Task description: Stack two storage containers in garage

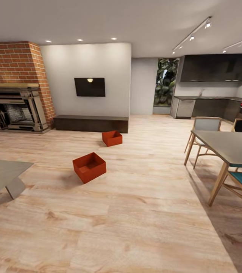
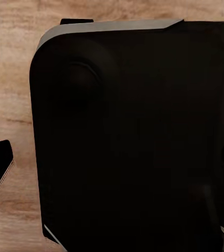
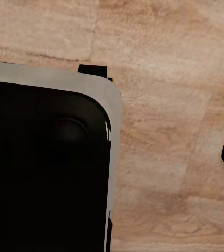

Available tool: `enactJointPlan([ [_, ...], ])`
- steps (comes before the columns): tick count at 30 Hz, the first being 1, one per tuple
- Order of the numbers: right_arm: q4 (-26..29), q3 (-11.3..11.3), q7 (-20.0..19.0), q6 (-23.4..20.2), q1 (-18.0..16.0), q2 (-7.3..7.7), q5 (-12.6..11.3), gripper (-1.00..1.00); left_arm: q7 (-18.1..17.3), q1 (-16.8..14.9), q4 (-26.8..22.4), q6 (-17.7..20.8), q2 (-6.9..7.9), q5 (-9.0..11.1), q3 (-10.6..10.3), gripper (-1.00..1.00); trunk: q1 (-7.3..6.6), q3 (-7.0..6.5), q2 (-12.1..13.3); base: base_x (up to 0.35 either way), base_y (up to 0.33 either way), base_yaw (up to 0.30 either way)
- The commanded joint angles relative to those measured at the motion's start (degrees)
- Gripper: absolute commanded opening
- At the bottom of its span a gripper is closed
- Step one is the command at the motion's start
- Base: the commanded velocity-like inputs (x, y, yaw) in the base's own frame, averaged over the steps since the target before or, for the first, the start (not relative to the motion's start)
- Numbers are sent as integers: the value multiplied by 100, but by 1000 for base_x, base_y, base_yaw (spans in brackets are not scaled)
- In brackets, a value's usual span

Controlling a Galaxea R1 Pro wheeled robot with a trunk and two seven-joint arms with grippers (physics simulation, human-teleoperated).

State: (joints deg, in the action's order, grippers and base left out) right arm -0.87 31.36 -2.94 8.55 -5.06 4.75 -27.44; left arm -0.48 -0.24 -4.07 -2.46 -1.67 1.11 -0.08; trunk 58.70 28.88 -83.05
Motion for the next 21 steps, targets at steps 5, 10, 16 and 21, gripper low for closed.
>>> enactJointPlan([
  [5, -10, 37, -31, 24, -4, 0, -60, 100, -5, -2, 3, -19, 0, 12, -1, 100, 3, 5, -2, 321, 0, 0],
  [10, -10, 37, -31, 27, -4, 0, -60, 100, -5, -2, 0, -25, 0, 12, -1, 100, 3, 5, -2, 321, 0, 0],
  [16, -10, 30, -31, 27, -4, 0, -60, 100, -5, -2, 2, -26, 0, 16, -1, 100, 3, 5, -2, 321, 0, 0],
  [21, -10, 28, -31, 25, -4, 0, -60, 100, -5, -2, 3, -26, 0, 20, -1, 100, 3, 5, -2, 321, 0, 0],
])
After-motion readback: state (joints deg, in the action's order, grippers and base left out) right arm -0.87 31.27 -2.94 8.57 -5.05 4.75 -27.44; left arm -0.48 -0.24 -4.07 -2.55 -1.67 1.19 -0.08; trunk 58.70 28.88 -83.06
